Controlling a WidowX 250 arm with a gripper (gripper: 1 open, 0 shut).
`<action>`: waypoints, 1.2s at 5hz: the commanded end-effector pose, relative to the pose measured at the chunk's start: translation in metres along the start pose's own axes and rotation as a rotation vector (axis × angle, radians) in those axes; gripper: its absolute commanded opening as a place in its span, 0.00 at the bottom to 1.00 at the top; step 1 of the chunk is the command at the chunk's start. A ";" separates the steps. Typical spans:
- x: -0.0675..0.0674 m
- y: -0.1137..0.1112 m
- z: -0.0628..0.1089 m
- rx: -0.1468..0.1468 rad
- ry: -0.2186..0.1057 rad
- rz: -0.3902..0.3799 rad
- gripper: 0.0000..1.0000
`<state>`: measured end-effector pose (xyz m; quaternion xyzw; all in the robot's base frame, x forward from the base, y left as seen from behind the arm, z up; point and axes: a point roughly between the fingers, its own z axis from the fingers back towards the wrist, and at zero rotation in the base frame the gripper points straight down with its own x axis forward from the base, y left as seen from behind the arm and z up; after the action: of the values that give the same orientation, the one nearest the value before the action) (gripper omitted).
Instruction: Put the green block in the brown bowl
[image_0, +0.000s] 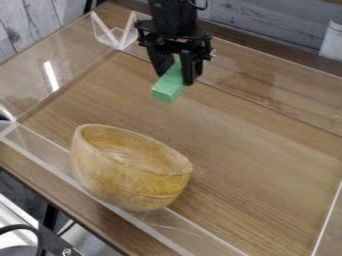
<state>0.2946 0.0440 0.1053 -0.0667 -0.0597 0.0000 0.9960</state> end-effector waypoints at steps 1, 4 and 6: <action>-0.002 -0.008 0.017 0.008 -0.065 -0.030 0.00; -0.005 -0.027 0.024 0.010 -0.109 -0.065 0.00; 0.002 -0.020 0.008 0.027 -0.109 -0.066 0.00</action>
<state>0.2910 0.0254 0.1057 -0.0553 -0.0978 -0.0239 0.9934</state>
